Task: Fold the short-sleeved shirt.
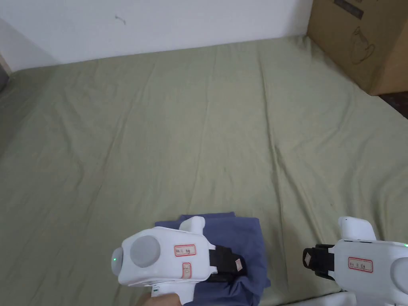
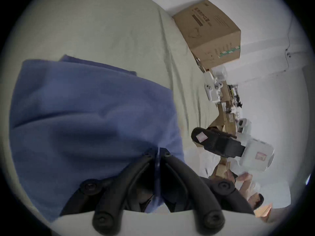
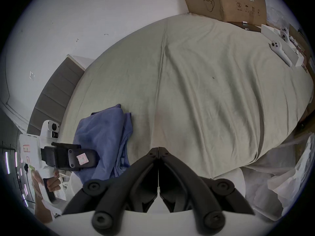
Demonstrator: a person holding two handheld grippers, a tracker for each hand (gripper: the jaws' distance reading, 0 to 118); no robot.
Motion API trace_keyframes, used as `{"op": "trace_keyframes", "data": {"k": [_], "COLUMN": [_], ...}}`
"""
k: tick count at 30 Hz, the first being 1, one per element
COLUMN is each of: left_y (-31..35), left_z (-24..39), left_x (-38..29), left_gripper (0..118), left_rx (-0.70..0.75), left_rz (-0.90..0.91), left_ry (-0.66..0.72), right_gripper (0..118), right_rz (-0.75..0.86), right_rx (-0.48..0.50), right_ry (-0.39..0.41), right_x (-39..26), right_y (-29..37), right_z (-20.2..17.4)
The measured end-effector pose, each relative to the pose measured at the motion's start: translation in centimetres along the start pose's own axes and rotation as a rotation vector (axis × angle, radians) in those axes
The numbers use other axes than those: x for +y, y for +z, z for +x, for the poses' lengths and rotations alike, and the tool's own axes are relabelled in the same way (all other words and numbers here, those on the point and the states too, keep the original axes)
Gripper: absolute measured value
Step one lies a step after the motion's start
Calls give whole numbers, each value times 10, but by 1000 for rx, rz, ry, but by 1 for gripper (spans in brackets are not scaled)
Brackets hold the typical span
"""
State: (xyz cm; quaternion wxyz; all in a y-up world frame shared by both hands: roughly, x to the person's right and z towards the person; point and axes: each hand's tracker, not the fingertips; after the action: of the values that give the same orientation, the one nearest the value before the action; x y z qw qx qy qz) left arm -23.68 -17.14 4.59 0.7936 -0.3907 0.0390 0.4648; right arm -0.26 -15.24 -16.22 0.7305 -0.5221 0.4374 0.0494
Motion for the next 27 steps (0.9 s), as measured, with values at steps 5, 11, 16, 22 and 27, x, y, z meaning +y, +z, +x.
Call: {"op": "trace_keyframes", "data": {"k": [5,11,16,22,27], "left_y": [-25,-42,-33,32,107], "left_z": [13,9,12,7,-28], "left_x": [-13,-27,-23,-5,-3], "left_gripper": [5,5,5,5,5], "left_rx": [7,-35,-51,-95,-105], "left_rz": [-72,-127,-126,32,215], "left_ry": [-42,-16,-36,-73,-8], "right_gripper": [0,0,0,0,0], "right_rz": [-5,-6,-6,8,32], "right_rx": [-6,-1,4,37,113], "right_ry": [-23,-15,-16,55,182], "right_x": [-2,-3,-1,13,32], "right_y": [-1,0,0,7,9], "right_z": [4,4,2,-21,-67]}}
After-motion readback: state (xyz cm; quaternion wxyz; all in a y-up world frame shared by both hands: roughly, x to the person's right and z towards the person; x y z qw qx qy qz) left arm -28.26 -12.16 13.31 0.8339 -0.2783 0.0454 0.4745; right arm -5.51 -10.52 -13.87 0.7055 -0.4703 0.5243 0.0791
